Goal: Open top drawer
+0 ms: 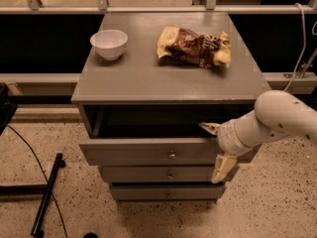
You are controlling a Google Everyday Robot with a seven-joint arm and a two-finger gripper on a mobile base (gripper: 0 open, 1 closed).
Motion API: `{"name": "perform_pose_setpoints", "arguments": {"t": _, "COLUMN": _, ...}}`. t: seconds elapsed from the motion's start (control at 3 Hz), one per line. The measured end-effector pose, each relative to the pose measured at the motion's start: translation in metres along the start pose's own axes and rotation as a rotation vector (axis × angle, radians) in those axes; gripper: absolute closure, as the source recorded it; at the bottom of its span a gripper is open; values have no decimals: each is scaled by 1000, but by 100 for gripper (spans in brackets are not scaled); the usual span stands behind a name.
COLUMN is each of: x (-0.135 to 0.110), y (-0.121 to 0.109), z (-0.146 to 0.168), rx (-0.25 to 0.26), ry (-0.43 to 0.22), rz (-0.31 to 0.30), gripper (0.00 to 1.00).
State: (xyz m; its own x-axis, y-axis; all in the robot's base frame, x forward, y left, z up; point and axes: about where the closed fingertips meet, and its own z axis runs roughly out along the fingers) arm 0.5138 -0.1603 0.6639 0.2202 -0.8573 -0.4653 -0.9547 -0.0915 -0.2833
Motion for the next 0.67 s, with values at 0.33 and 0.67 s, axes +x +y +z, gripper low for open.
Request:
{"name": "perform_pose_setpoints", "arguments": {"t": 0.33, "x": 12, "y": -10, "z": 18, "rx": -18, "ry": 26, "rz": 18, "gripper": 11}}
{"name": "perform_pose_setpoints", "arguments": {"t": 0.67, "x": 11, "y": -7, "z": 19, "rx": -22, "ry": 42, "rz": 10, "gripper": 28}}
